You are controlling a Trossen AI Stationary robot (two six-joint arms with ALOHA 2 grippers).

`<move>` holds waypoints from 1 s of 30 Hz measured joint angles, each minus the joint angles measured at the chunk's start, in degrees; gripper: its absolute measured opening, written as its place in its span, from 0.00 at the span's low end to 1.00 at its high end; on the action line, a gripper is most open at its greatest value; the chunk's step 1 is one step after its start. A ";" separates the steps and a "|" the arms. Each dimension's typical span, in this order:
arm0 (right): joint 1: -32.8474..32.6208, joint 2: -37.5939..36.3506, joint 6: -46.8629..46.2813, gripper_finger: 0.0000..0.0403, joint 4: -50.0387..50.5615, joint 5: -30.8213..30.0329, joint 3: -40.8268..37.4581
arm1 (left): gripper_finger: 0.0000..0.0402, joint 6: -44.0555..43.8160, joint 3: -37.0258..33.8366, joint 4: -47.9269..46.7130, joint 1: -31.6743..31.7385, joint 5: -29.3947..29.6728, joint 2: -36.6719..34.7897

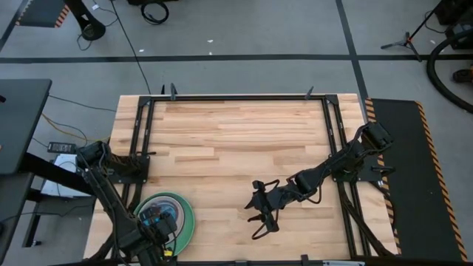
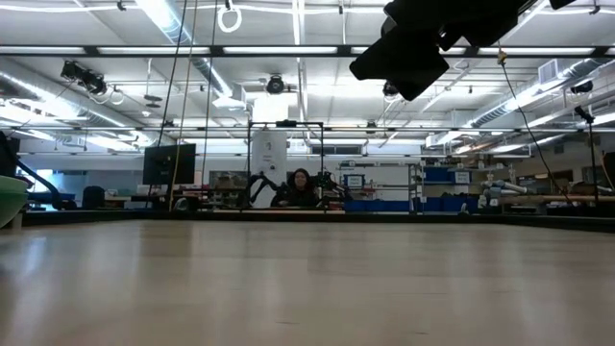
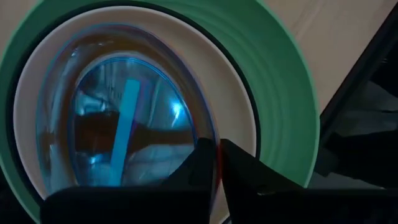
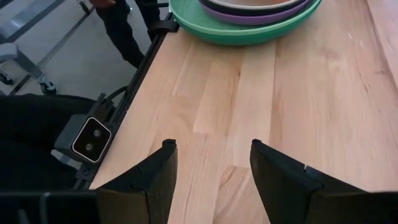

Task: Stack plastic plates
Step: Stack the top stacked plates on top of the white plate, then return to Home Position

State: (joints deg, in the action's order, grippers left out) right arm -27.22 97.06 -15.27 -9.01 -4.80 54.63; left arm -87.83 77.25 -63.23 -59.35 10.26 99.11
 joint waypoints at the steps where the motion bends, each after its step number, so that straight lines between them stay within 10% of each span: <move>1: 0.00 0.00 0.00 0.52 -0.01 0.00 0.00 | 0.09 0.00 0.00 0.01 0.00 0.00 0.00; 18: 0.30 -0.04 -0.15 0.52 0.00 0.26 0.01 | 0.24 1.16 0.43 1.92 -1.14 1.61 -1.70; 30: 10.26 -0.04 8.31 0.52 3.92 1.68 10.17 | 0.28 -1.43 0.20 -14.50 -11.59 39.92 -15.98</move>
State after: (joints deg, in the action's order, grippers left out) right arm -16.97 97.01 -6.95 -5.08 -3.12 64.80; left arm -89.26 77.45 -77.73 -70.94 50.18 83.13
